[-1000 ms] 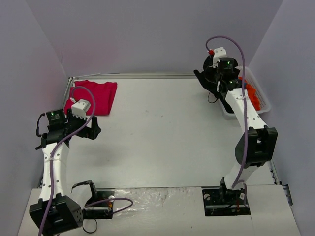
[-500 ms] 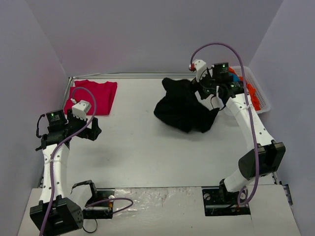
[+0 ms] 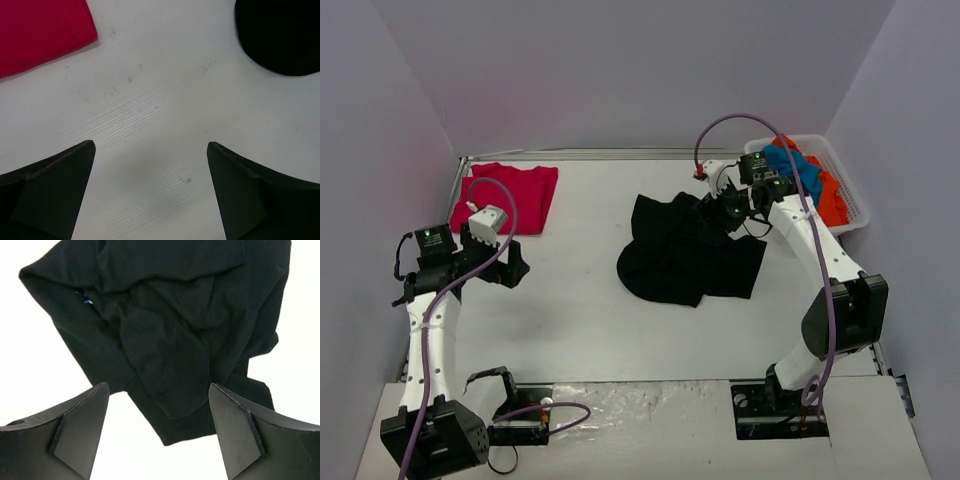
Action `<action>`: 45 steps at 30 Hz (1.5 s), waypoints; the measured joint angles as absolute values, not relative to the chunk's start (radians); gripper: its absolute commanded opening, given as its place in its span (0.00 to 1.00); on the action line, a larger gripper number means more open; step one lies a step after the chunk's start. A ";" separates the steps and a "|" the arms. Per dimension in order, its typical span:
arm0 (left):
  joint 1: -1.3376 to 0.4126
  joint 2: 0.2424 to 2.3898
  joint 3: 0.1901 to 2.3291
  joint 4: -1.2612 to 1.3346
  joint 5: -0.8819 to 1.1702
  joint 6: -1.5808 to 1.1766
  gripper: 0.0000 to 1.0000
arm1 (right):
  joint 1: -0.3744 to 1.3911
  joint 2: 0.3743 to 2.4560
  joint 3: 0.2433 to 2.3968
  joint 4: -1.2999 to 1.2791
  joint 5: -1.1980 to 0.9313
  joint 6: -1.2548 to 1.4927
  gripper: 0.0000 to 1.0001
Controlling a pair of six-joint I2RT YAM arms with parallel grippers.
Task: Fold and stack the t-shirts
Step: Move the tshirt to the center of the board, then flatten out the tshirt
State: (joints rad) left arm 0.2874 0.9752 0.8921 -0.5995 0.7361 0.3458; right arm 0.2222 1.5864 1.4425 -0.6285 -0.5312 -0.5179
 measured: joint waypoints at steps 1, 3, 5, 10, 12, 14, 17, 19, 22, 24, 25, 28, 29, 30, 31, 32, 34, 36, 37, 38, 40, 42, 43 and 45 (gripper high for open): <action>0.287 0.975 0.892 -0.603 0.742 0.349 0.94 | 0.222 1.603 1.443 -0.620 -0.529 -0.516 0.76; 0.287 0.977 0.892 -0.605 0.752 0.355 0.94 | 0.222 1.643 1.443 -0.604 -0.524 -0.514 0.77; 0.287 0.982 0.892 -0.607 0.763 0.359 0.94 | 0.222 1.704 1.460 -0.604 -0.521 -0.514 0.77; 0.287 1.014 0.892 -0.618 0.770 0.366 0.94 | 0.231 1.904 1.621 -0.615 -0.515 -0.522 0.75; 0.287 1.022 0.892 -0.624 0.768 0.367 0.94 | 0.237 1.965 1.696 -0.619 -0.514 -0.526 0.75; 0.287 1.023 0.892 -0.626 0.767 0.367 0.94 | 0.257 2.011 1.762 -0.628 -0.515 -0.532 0.75; 0.287 1.023 0.892 -0.626 0.763 0.367 0.94 | 0.308 2.054 1.813 -0.638 -0.514 -0.542 0.74; 0.287 1.023 0.892 -0.625 0.761 0.367 0.94 | 0.355 2.084 1.831 -0.646 -0.513 -0.550 0.74; 0.287 1.024 0.892 -0.626 0.759 0.368 0.94 | 0.430 2.143 1.839 -0.659 -0.512 -0.559 0.73; 0.287 1.025 0.892 -0.626 0.758 0.368 0.94 | 0.463 2.175 1.839 -0.666 -0.509 -0.563 0.73; 0.287 1.026 0.892 -0.626 0.758 0.369 0.94 | 0.492 2.204 1.839 -0.670 -0.503 -0.569 0.72; 0.287 1.027 0.892 -0.626 0.757 0.373 0.94 | 0.529 2.247 1.838 -0.675 -0.476 -0.581 0.64; 0.287 1.027 0.892 -0.626 0.757 0.374 0.94 | 0.534 2.255 1.838 -0.673 -0.467 -0.584 0.63; 0.287 1.027 0.892 -0.626 0.756 0.375 0.94 | 0.537 2.258 1.841 -0.672 -0.459 -0.585 0.58; 0.287 1.027 0.892 -0.626 0.755 0.375 0.94 | 0.537 2.261 1.846 -0.673 -0.454 -0.586 0.44; 0.287 1.027 0.892 -0.626 0.755 0.375 0.94 | 0.536 2.265 1.855 -0.672 -0.443 -0.586 0.33; 0.287 1.027 0.892 -0.626 0.755 0.376 0.94 | 0.535 2.275 1.868 -0.669 -0.426 -0.587 0.05; 0.287 1.027 0.892 -0.626 0.755 0.378 0.94 | 0.535 2.281 1.876 -0.666 -0.419 -0.580 0.00; 0.287 1.027 0.892 -0.626 0.755 0.379 0.94 | 0.533 2.281 1.877 -0.666 -0.417 -0.577 0.00; 0.287 1.027 0.892 -0.626 0.755 0.381 0.94 | 0.531 2.281 1.877 -0.666 -0.417 -0.575 0.00; 0.287 1.027 0.892 -0.626 0.755 0.382 0.94 | 0.531 2.281 1.877 -0.667 -0.412 -0.574 0.00; 0.287 1.027 0.892 -0.626 0.755 0.382 0.94 | 0.531 2.278 1.877 -0.667 -0.405 -0.573 0.00; 0.287 1.027 0.892 -0.627 0.755 0.382 0.94 | 0.532 2.275 1.877 -0.669 -0.401 -0.572 0.00; 0.287 1.027 0.892 -0.627 0.755 0.382 0.94 | 0.532 2.261 1.877 -0.677 -0.386 -0.569 0.00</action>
